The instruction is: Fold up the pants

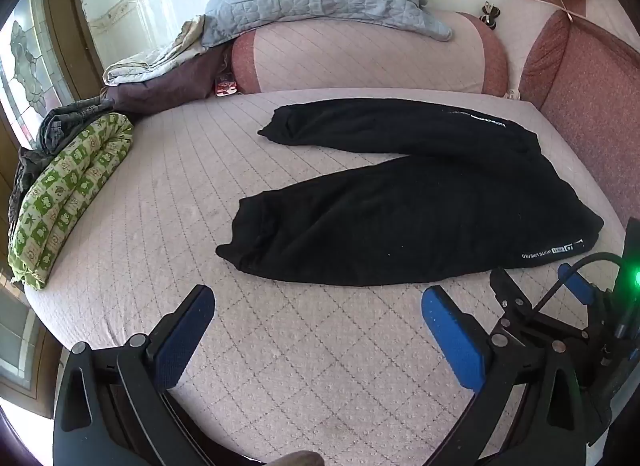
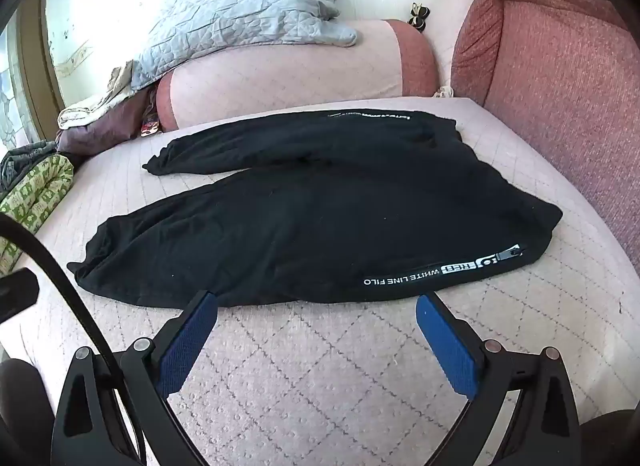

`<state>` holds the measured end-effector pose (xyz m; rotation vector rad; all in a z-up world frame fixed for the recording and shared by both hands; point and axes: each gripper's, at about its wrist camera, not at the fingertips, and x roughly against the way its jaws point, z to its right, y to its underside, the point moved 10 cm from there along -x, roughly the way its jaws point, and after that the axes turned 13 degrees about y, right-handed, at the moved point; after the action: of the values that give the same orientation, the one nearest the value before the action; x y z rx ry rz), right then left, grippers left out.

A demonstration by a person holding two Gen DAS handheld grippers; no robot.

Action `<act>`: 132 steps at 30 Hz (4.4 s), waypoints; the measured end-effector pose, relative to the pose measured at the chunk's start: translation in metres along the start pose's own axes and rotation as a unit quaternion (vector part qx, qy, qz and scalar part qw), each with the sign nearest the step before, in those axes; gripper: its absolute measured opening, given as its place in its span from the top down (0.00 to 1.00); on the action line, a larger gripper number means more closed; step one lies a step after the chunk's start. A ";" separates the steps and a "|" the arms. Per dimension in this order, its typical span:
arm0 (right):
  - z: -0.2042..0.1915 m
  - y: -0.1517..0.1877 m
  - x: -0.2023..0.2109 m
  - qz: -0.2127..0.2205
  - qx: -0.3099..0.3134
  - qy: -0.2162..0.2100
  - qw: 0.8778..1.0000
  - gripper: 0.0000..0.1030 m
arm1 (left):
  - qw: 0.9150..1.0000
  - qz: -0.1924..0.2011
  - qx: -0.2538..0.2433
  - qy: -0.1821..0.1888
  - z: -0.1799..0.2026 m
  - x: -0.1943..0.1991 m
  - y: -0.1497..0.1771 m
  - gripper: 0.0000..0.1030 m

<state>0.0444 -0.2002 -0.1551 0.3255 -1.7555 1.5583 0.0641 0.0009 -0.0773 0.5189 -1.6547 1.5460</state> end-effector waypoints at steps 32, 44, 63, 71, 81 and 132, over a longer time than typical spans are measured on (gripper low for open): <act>0.002 0.013 -0.019 -0.032 -0.001 0.020 0.999 0.01 | 0.992 -0.099 0.069 0.043 -0.021 -0.070 0.080 0.33; 0.067 -0.005 -0.020 -0.052 -0.103 0.028 0.993 0.01 | 0.972 -0.086 0.198 0.092 -0.116 -0.099 0.031 0.28; 0.160 -0.033 -0.092 -0.152 -0.226 0.084 0.958 0.74 | 0.934 -0.089 0.289 0.192 -0.112 -0.129 -0.004 0.87; 0.157 -0.025 -0.042 -0.174 -0.279 -0.037 0.944 0.80 | 0.939 -0.081 0.280 0.182 -0.118 -0.090 -0.005 0.88; 0.161 0.017 -0.012 -0.224 -0.285 -0.024 0.932 0.68 | 0.945 -0.105 0.270 0.154 -0.144 -0.063 0.052 0.83; -0.004 -0.204 -0.271 -0.144 0.157 -0.098 0.972 0.86 | 0.983 -0.098 -0.029 0.151 -0.089 -0.306 -0.235 0.91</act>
<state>0.3601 -0.3193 -0.1864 0.8774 -1.5160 1.6284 0.4485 -0.0200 -0.1689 0.3804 -1.3699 1.3535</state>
